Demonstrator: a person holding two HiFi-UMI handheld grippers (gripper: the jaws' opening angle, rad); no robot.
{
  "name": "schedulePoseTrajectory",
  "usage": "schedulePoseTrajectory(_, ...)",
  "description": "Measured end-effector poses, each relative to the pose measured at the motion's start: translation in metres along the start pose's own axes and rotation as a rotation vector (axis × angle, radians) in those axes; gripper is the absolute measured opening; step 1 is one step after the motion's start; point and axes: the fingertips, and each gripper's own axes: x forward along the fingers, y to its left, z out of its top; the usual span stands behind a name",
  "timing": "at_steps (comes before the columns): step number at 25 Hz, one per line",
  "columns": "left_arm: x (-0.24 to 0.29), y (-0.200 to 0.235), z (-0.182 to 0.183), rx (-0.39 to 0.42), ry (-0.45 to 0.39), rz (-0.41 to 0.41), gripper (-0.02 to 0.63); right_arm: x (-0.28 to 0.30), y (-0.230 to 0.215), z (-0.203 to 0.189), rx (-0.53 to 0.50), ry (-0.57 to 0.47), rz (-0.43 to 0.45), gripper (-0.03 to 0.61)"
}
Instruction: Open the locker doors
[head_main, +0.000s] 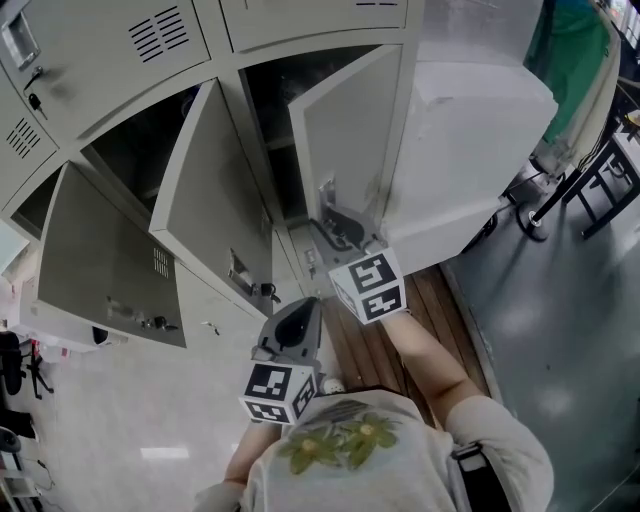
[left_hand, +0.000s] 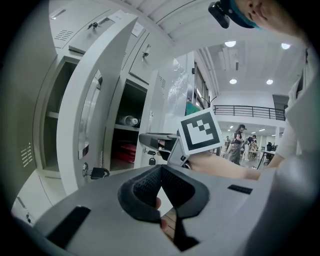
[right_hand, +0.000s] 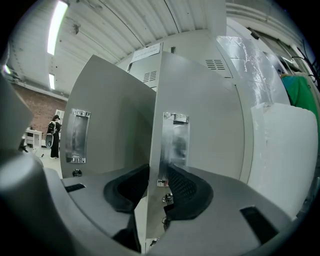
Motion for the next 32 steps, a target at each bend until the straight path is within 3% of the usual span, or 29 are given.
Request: schedulePoseTrajectory(32,0.022,-0.033,-0.003,0.030,0.033,-0.166,0.029,-0.063,-0.021,-0.009,0.053,-0.001,-0.106,0.139)
